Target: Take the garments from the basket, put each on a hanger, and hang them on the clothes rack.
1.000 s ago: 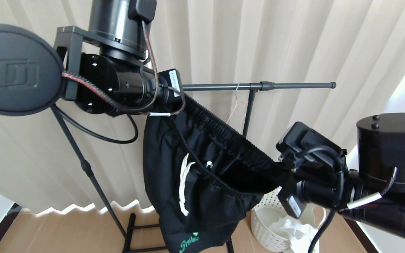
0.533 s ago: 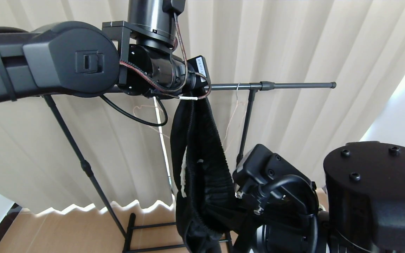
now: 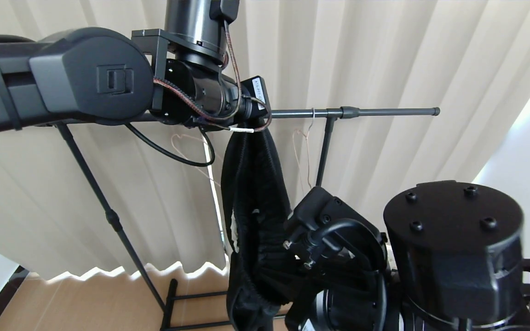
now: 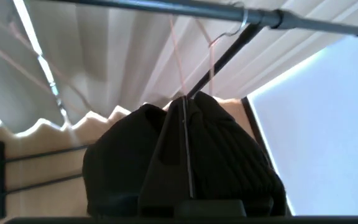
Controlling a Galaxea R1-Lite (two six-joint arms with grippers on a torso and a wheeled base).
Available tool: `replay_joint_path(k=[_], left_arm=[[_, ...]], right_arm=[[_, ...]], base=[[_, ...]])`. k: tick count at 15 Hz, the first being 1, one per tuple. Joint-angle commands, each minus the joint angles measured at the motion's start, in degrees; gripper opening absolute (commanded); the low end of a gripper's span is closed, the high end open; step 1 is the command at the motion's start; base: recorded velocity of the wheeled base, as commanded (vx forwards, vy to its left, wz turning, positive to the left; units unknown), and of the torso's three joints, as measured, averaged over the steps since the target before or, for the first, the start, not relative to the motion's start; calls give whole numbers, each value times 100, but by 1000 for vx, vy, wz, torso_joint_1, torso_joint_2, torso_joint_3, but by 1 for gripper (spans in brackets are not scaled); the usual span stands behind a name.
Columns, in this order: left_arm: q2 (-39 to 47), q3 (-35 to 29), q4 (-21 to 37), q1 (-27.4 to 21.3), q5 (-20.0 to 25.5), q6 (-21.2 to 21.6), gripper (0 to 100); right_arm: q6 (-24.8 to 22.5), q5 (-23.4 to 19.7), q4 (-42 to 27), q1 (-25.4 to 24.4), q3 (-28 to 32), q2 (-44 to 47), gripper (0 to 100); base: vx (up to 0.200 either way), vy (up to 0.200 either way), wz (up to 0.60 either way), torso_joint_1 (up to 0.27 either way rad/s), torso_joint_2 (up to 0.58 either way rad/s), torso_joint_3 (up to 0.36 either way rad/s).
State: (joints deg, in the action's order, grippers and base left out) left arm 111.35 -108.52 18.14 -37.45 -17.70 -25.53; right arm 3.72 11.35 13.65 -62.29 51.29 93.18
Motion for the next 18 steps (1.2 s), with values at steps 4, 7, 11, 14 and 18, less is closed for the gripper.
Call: replay_joint_path(k=[4, 7, 11, 14, 18], left_arm=[[-632, 270, 1271, 247, -164, 4, 0], [-1291, 1193, 1807, 229, -137, 48, 0], [-1915, 2757, 1675, 97, -128, 83, 0], [-2109, 3961, 990, -333, -137, 74, 0], [-2117, 4577, 709, -1265, -76, 30, 0]], right_arm=[[-706, -1, -820, 1466, 303, -134, 0], [-574, -1, -750, 2055, 822, 393, 0], [683, 491, -741, 2081, 1938, 1140, 0], [1430, 623, -636, 1993, 2544, 1554, 0], [2406, 1458, -346, 1738, 3775, 2476, 0]], base=[[0, 0, 0, 0, 0, 0], [0, 0, 0, 0, 0, 0], [0, 0, 0, 0, 0, 0], [0, 0, 0, 0, 0, 0], [0, 0, 0, 0, 0, 0]])
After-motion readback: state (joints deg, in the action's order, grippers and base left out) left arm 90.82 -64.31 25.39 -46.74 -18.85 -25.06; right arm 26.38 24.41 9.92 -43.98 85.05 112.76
